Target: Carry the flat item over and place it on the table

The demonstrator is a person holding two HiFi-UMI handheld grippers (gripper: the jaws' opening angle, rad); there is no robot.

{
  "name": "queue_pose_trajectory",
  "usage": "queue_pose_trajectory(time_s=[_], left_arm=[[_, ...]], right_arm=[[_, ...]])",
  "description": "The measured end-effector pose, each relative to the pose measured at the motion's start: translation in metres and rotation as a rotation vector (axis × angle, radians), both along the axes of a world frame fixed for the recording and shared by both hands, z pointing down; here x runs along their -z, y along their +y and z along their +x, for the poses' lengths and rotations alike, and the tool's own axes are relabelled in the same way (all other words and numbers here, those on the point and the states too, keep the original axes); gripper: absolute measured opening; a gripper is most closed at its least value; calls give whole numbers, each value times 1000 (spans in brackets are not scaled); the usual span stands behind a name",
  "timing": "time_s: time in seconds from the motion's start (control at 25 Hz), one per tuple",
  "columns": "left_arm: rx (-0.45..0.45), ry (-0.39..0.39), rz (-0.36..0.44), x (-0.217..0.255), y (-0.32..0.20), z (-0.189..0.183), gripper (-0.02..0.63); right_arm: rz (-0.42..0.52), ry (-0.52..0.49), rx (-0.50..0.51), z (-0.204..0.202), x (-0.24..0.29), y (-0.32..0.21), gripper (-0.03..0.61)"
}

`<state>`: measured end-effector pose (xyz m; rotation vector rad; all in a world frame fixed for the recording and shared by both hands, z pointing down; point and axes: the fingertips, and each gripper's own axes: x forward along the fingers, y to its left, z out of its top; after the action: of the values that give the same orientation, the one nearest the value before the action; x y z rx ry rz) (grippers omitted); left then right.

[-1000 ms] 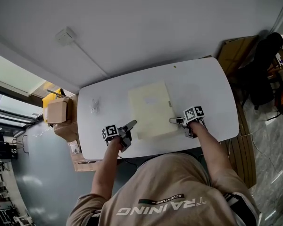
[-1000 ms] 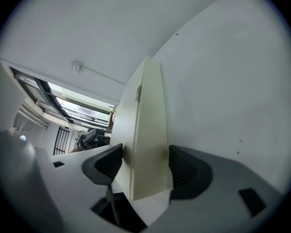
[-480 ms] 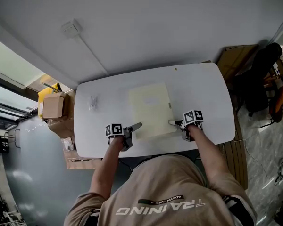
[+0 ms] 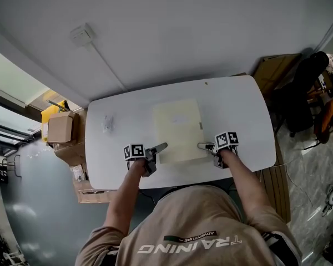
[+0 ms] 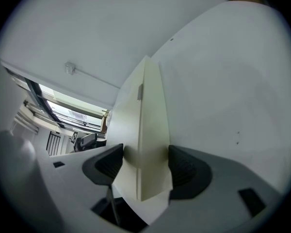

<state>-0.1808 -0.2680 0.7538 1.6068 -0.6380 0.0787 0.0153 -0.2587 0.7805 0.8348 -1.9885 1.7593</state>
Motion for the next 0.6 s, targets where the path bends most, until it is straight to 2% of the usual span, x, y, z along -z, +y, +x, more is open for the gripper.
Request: queue_pose_trajectory(time_s=[0.28, 0.6], left_arm=[[15, 28, -2, 1, 0, -1, 359], [100, 56, 63, 11, 8, -19, 357]], right_arm=[[19, 6, 46, 0, 4, -3, 304], [148, -57, 102, 0, 33, -3, 304]])
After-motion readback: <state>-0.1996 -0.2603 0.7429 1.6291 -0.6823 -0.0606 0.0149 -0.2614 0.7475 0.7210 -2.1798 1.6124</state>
